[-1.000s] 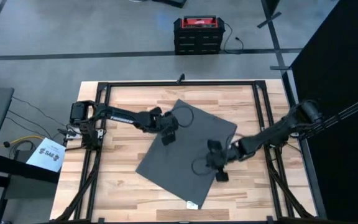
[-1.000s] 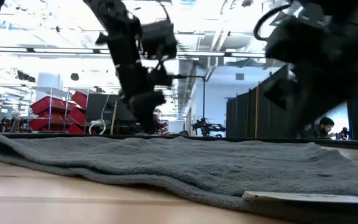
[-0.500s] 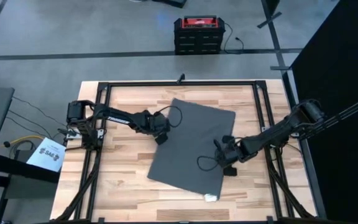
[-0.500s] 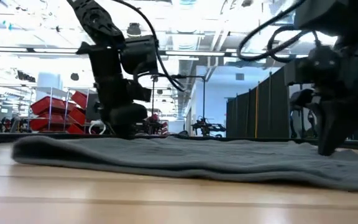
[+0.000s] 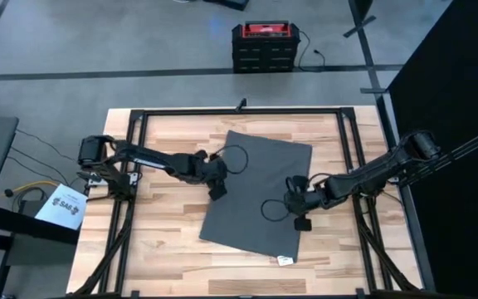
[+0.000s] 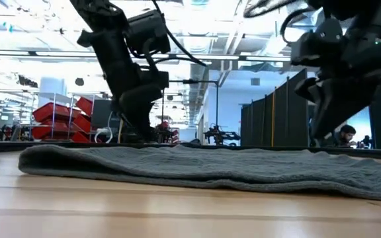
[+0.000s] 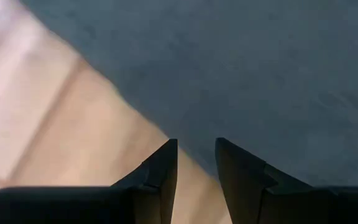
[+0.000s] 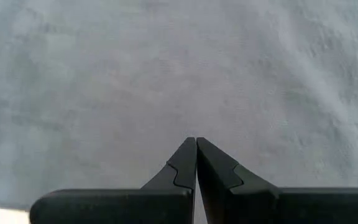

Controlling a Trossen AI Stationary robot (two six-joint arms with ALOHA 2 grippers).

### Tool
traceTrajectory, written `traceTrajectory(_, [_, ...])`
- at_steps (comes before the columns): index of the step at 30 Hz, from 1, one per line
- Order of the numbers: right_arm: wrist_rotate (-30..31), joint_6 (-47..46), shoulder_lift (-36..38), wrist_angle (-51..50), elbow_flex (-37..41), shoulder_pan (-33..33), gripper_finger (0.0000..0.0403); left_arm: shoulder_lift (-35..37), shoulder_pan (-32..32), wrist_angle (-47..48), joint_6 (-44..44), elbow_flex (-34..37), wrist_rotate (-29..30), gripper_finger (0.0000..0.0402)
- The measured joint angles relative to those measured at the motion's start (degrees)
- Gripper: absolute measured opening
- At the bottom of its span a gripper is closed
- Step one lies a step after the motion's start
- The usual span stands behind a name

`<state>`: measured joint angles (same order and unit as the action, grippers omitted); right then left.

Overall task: Roll towel
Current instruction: Fold the gray towel

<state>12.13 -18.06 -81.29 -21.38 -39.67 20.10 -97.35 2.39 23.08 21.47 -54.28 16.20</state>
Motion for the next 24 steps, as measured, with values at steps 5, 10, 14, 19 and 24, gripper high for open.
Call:
traceTrajectory(5, [-0.05,-3.31,-3.0,-0.24,0.75,2.74,0.0,-6.39,-1.63,-3.43,2.99,1.3,1.41,0.0095])
traceTrajectory(10, [0.5,-6.57,-3.47,-3.74,3.36,2.07,0.0,-7.03,-3.12,-2.68,6.91,1.25,2.22,0.0095])
traceTrajectory(14, [1.35,-7.25,-2.77,-6.01,5.1,-0.6,0.0,-3.99,-5.41,3.21,10.62,1.53,0.49,0.0095])
traceTrajectory(19, [2.51,-4.68,-1.84,-5.51,5.0,-2.77,0.0,-0.52,-8.05,8.83,14.41,1.79,0.55,0.0095])
traceTrajectory(24, [4.62,0.09,2.75,-8.18,2.57,-4.44,0.0,2.39,-7.92,7.89,12.98,1.89,2.32,0.0095])
